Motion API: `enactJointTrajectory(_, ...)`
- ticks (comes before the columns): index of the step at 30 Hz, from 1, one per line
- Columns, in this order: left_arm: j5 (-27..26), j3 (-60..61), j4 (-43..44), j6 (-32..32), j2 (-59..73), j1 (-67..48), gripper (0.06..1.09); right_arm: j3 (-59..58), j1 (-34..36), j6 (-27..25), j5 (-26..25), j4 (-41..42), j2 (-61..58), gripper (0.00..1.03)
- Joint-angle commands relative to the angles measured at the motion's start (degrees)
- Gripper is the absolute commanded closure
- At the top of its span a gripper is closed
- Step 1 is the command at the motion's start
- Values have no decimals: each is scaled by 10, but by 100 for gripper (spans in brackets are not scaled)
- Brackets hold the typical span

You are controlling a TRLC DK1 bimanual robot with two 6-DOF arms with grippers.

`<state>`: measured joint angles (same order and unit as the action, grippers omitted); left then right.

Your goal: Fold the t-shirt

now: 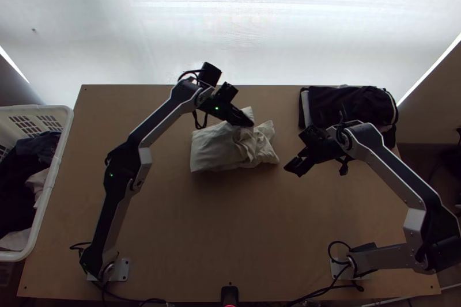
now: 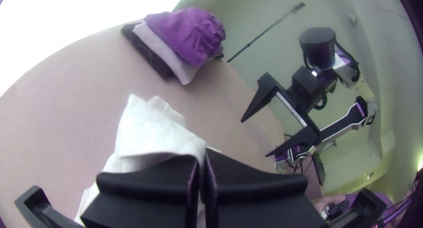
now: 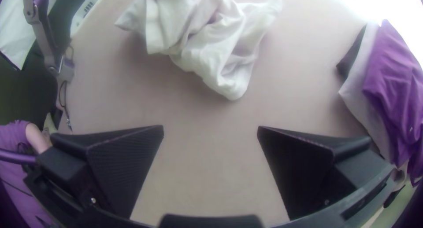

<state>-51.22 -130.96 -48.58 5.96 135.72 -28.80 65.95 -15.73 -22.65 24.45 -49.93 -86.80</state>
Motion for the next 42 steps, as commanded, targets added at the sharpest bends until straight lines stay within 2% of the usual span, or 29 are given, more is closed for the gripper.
enactJointTrajectory(1, 1, -1, 127, -71, 31, -41, 105, -29, 2, 5, -4, 16, 6, 4)
enactJointTrajectory(5, 2, -4, 173, -98, 68, -64, 105, -35, 1, 6, -5, 23, 5, 4)
enactJointTrajectory(11, 21, -13, 183, -109, 117, -94, 105, -37, 2, 5, -5, 33, 4, 4)
enactJointTrajectory(12, 29, -15, 183, -108, 125, -98, 101, -36, 2, 5, -5, 33, 4, 4)
enactJointTrajectory(13, 31, -20, 183, -108, 126, -98, 88, -36, 2, 5, -5, 33, 4, 4)
enactJointTrajectory(14, 38, -23, 186, -108, 126, -97, 63, -34, 2, 5, -5, 33, 5, 4)
enactJointTrajectory(15, 46, -26, 186, -108, 126, -95, 31, -33, 2, 5, -5, 33, 7, 4)
enactJointTrajectory(16, 47, -26, 183, -108, 122, -93, 7, -31, 2, 5, -5, 33, 8, 4)
enactJointTrajectory(17, 47, -26, 176, -108, 114, -91, 10, -28, 2, 5, -5, 33, 10, 4)
enactJointTrajectory(24, 39, -15, 130, -111, 14, -59, 10, 23, -7, 30, -5, 16, -1, 4)
enactJointTrajectory(28, 28, -15, 125, -141, -40, -33, 10, 74, -23, 31, -4, -7, -36, 4)
enactJointTrajectory(35, 24, 10, 96, -143, -107, 32, 10, 244, -141, 14, -4, -26, -113, 4)
enactJointTrajectory(39, 25, 26, 64, -133, -121, 63, 10, 293, -186, -17, -8, -26, -169, 4)
enactJointTrajectory(42, 26, 40, 51, -118, -133, 74, 10, 279, -207, -38, -61, -22, -216, 4)
